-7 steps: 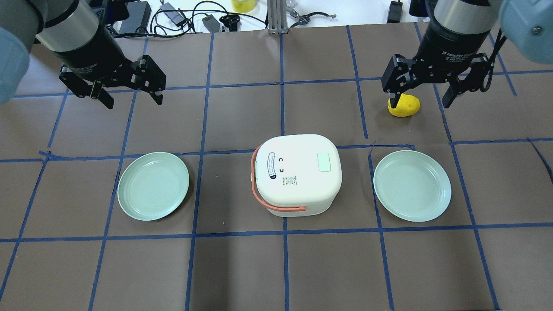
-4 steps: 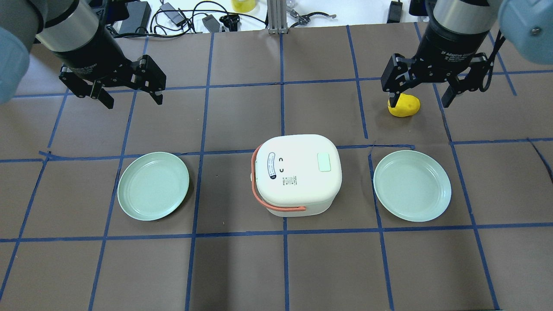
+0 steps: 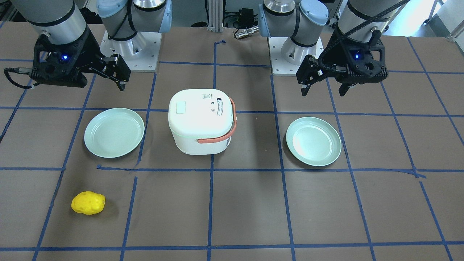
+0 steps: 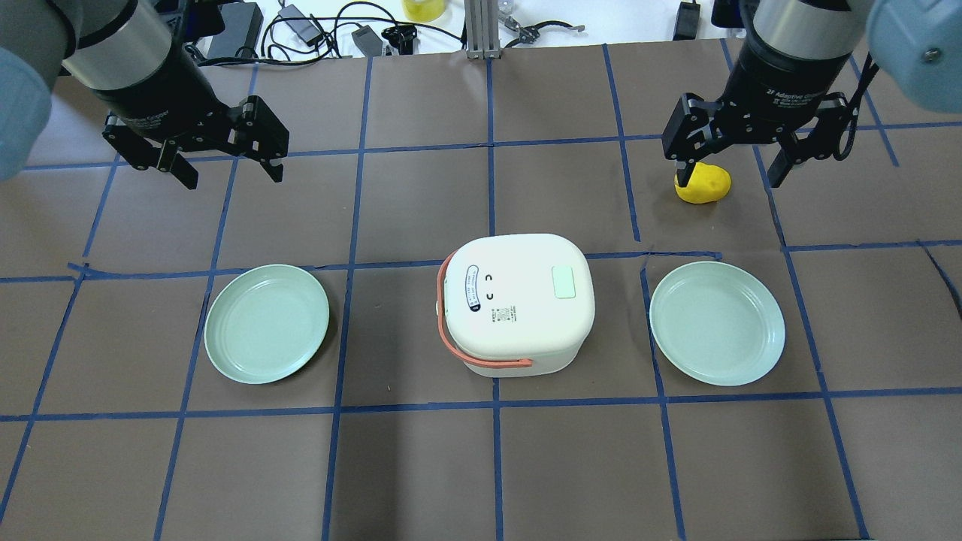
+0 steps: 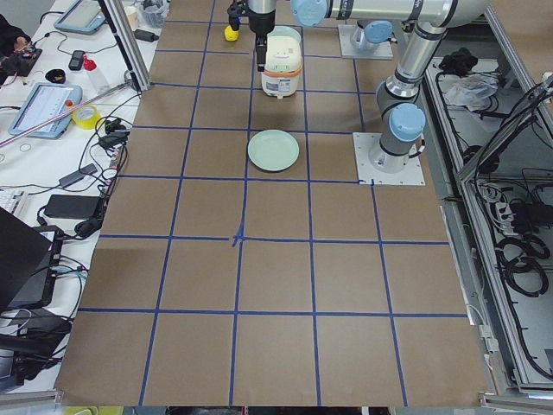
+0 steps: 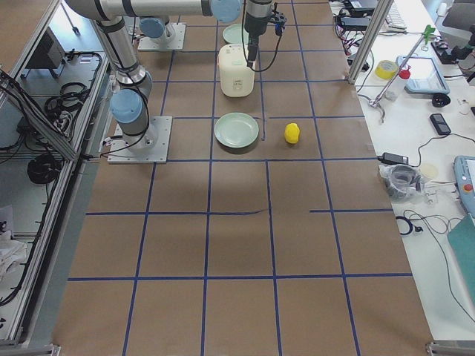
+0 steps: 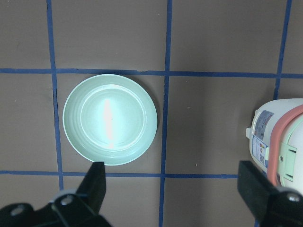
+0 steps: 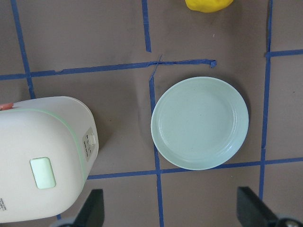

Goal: Press rice cooker button

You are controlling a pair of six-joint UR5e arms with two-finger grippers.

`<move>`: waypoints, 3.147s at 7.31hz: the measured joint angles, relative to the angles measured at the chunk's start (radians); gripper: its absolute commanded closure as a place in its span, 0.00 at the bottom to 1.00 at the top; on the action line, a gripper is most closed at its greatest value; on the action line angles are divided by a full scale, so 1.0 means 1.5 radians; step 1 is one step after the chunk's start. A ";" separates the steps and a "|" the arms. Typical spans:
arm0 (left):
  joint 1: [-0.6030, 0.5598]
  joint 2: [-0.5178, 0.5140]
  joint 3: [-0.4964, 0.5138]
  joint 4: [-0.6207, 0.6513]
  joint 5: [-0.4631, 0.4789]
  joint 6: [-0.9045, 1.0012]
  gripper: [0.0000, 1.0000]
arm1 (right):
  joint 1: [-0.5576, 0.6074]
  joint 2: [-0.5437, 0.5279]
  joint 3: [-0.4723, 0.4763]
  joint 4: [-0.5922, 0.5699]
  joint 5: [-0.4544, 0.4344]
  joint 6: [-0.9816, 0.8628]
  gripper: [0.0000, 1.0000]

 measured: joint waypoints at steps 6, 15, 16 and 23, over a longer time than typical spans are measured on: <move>0.000 0.000 0.000 0.000 0.000 0.000 0.00 | 0.002 0.000 0.001 0.000 0.003 0.001 0.00; 0.000 0.000 0.000 0.000 0.000 0.000 0.00 | 0.001 0.000 0.001 -0.002 0.001 0.001 0.00; 0.000 0.000 0.000 0.000 0.000 0.000 0.00 | 0.002 0.000 0.001 -0.002 0.001 0.001 0.00; 0.000 0.000 0.000 0.000 0.000 0.000 0.00 | 0.011 0.000 0.004 -0.003 0.076 0.049 0.89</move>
